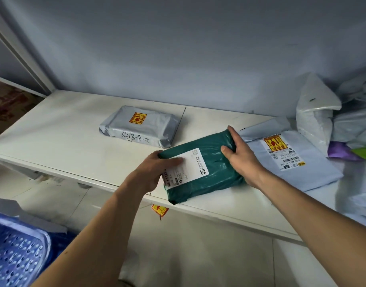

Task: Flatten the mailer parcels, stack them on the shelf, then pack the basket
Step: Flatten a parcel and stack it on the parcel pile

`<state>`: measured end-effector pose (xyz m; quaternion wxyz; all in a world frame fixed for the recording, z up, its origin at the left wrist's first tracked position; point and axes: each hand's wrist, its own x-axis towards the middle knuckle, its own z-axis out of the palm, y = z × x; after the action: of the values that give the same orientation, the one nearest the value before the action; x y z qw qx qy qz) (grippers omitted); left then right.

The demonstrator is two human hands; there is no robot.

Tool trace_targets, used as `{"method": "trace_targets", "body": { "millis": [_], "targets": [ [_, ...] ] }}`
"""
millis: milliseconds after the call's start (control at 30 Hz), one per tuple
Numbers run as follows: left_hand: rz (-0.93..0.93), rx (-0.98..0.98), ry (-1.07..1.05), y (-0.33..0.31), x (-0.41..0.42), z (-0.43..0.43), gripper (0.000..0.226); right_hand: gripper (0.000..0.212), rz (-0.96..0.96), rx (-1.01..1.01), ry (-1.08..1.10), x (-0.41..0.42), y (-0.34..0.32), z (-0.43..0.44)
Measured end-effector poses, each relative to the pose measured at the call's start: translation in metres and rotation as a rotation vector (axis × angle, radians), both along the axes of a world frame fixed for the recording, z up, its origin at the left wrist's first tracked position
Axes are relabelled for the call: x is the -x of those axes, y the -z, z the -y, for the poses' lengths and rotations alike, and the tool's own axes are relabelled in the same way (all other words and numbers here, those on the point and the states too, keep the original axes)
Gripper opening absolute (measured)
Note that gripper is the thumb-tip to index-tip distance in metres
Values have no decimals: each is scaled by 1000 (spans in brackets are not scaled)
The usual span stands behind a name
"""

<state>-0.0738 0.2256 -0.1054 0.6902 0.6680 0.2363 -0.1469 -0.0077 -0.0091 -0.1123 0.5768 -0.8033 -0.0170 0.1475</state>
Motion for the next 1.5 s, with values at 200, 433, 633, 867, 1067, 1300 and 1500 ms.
{"method": "trace_targets", "body": {
  "millis": [200,433,633,867,1067,1300,1500],
  "targets": [
    [204,-385,179,-25,-2,19,51,70,105,73,25,4,-22,14],
    [408,-937,462,-41,7,11,49,40,324,457,7,24,-29,13],
    [390,-966,541,-38,11,15,52,47,939,814,-116,42,-42,-8],
    [571,-1027,472,-28,24,12,61,63,845,748,-536,72,-36,-84],
    [440,-981,517,-29,14,8,60,75,744,1018,-491,45,-35,-34],
    [405,-984,541,-34,16,16,53,50,664,892,-266,25,-22,16],
    [333,-876,432,-29,23,16,55,39,167,268,-76,14,-26,31]
  ]
}}
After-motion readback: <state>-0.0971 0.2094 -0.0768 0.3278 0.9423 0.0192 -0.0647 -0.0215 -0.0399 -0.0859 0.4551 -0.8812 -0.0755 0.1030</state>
